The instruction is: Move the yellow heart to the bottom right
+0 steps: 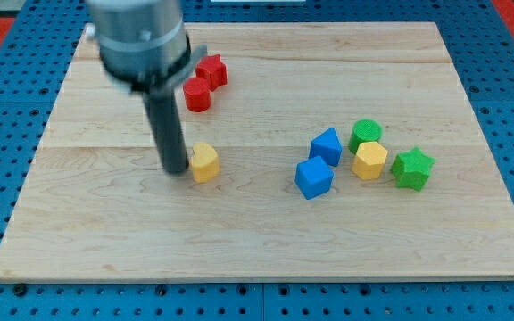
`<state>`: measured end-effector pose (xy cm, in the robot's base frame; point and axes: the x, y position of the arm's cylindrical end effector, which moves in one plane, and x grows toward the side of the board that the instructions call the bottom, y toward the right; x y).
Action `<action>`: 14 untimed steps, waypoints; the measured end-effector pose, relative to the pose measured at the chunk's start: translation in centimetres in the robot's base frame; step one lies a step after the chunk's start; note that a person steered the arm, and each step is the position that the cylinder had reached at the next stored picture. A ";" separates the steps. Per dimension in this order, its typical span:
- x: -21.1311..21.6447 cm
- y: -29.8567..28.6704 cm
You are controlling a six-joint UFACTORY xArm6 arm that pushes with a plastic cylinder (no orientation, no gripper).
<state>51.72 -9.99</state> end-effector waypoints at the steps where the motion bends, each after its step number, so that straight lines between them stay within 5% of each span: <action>1: 5.2 6.1; 3: -0.3 -5.5; 5: -3.2 2.1; 7: -6.4 2.4; 9: 2.5 10.9; 11: 5.5 6.7; 13: 6.3 25.6; 14: 7.5 24.5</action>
<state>59.26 14.50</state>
